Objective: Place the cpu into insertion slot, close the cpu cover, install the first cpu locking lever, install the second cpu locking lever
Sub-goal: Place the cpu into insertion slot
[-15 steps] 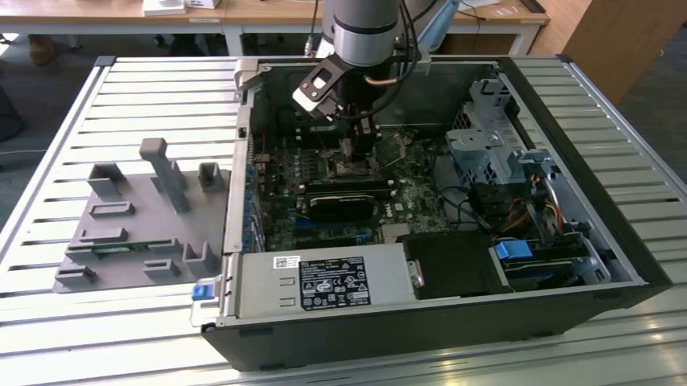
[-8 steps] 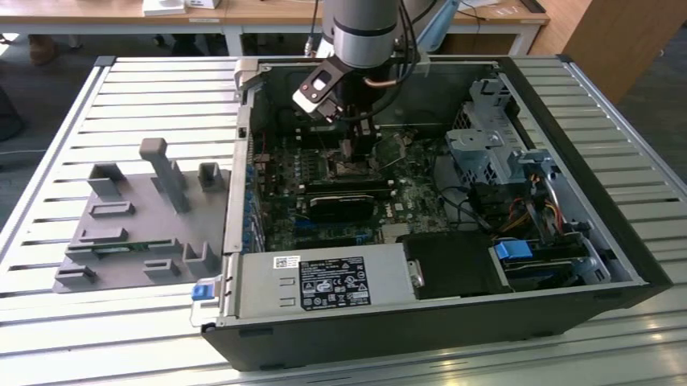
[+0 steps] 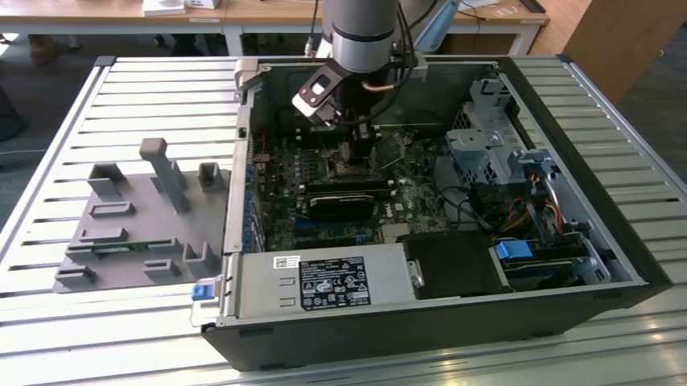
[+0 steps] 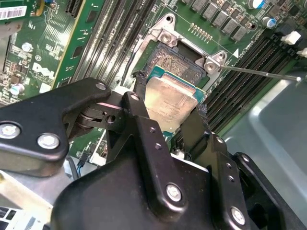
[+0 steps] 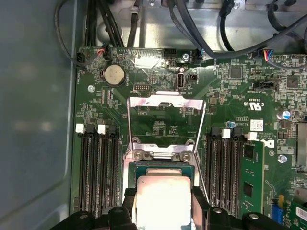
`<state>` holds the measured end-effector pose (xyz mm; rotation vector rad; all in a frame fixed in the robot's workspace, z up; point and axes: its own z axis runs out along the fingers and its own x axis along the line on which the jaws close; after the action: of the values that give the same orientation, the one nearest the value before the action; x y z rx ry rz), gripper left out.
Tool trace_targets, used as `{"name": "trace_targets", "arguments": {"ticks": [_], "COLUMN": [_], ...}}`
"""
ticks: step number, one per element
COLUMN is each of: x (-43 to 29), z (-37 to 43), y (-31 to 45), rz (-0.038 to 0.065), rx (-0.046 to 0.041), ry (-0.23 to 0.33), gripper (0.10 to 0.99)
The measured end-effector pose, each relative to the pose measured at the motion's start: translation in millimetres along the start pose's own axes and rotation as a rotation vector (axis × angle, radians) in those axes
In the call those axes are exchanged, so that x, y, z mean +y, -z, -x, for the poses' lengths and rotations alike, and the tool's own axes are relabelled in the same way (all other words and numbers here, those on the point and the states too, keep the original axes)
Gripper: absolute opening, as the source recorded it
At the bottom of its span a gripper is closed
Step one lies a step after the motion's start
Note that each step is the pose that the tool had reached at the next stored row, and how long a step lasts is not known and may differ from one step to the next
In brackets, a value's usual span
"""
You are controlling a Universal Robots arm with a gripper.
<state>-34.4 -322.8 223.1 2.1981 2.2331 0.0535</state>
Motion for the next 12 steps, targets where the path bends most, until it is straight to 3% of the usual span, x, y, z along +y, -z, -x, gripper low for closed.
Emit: {"name": "trace_targets", "arguments": {"ticks": [12], "x": [-5.1], "z": [-2.4], "y": [-11.4], "rz": [0.000], "rx": [0.0000], "ry": [-0.001], "gripper": [0.537]}}
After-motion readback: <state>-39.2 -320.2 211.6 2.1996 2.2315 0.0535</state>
